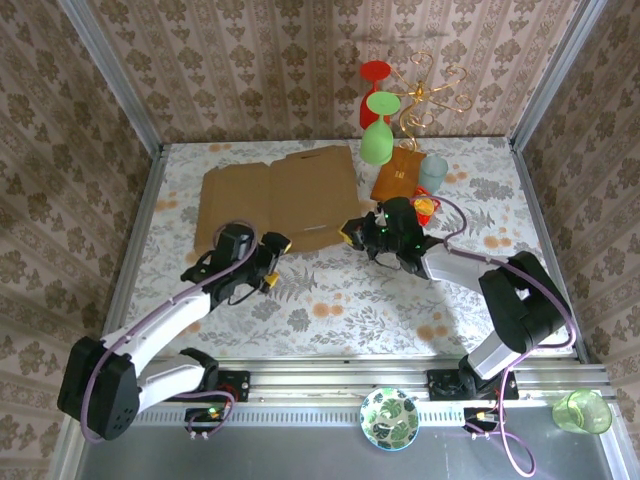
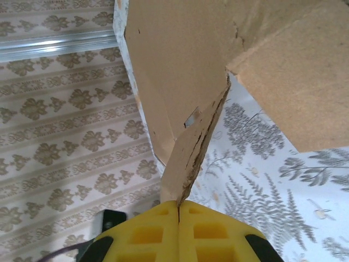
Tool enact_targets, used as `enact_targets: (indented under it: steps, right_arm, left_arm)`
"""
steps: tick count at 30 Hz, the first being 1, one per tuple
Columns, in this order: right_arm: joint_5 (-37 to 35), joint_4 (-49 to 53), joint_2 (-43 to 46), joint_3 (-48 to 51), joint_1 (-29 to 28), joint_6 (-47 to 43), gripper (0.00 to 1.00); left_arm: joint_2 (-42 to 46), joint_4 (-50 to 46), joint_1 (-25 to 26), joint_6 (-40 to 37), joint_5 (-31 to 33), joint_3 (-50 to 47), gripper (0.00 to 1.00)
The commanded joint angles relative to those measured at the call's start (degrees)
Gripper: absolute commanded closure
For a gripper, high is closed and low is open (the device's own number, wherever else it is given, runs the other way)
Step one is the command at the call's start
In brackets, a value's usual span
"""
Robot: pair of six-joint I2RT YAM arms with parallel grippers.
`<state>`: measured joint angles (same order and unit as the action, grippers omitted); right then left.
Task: Fold the paper box
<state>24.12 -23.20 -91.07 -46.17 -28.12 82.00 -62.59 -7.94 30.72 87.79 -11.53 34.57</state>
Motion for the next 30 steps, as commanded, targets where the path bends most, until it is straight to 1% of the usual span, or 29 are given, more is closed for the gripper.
enact_targets:
  steps: [1,6,8,10,11,13,14,16,17,18,21,22,24,27,28,30]
  right_arm:
    - [-3.3,-2.5,-0.1,-3.2,-1.8,5.8,1.00]
    - [-4.2,-3.5,-1.0,-3.9,-3.7,8.6,1.00]
    - [-4.4,-3.2,-1.3,-4.5,-4.3,9.2,1.00]
    - [-4.7,-2.3,-1.1,-5.0,-5.0,9.3,1.00]
    - [-4.8,-2.1,-1.0,-5.1,-5.2,9.4,1.00]
    - [-5.0,-1.6,-0.7,-5.2,-5.6,9.5,1.00]
    - [-5.1,-1.3,-0.7,-5.2,-5.6,9.6,1.00]
    - [-4.8,-0.8,-0.2,-5.5,-5.8,9.2,1.00]
    - [-4.6,0.2,0.3,-5.9,-5.6,8.4,1.00]
    - [-4.7,1.6,1.0,-6.2,-5.4,7.3,0.94]
    - [-5.7,5.2,4.6,-6.2,-3.7,3.1,0.69]
    - [-6.5,5.8,6.3,-5.9,-2.3,1.5,0.60]
    - [-7.2,7.6,9.7,-5.7,0.4,-1.3,0.46]
    - [-6.1,6.9,10.9,-4.9,4.8,-2.4,0.35]
    - [-5.7,6.7,12.5,-4.6,5.9,-2.3,0.32]
    - [-4.5,5.5,11.8,-4.1,7.9,-1.5,0.28]
  left_arm:
    - [-1.0,12.3,1.0,11.0,4.6,-0.3,0.12]
    - [-4.2,18.3,2.2,14.0,7.1,-0.6,0.14]
    - [-5.3,21.1,2.5,14.6,8.6,-1.0,0.17]
    - [-7.0,24.5,2.6,14.8,9.4,-1.1,0.24]
    - [-7.9,26.8,2.5,15.0,9.7,-1.3,0.30]
    - [-9.9,31.4,2.5,15.4,10.3,-1.5,0.48]
    - [-10.6,32.6,2.4,15.4,10.4,-1.4,0.60]
    - [-11.7,34.6,2.1,15.2,10.2,-0.9,0.96]
    - [-12.1,35.0,1.9,14.8,9.5,-0.3,1.00]
    - [-12.4,35.1,1.7,14.4,8.7,0.4,1.00]
    - [-10.8,33.2,1.3,12.8,7.4,1.7,1.00]
    - [-9.9,32.4,1.1,12.6,7.1,1.7,1.00]
    - [-7.3,30.4,0.7,12.0,6.0,1.7,1.00]
    - [-2.9,26.4,0.2,11.2,4.1,1.5,1.00]
    - [-1.3,25.0,0.1,10.9,3.7,1.2,1.00]
    - [2.4,22.4,-0.3,10.7,2.9,0.1,1.00]
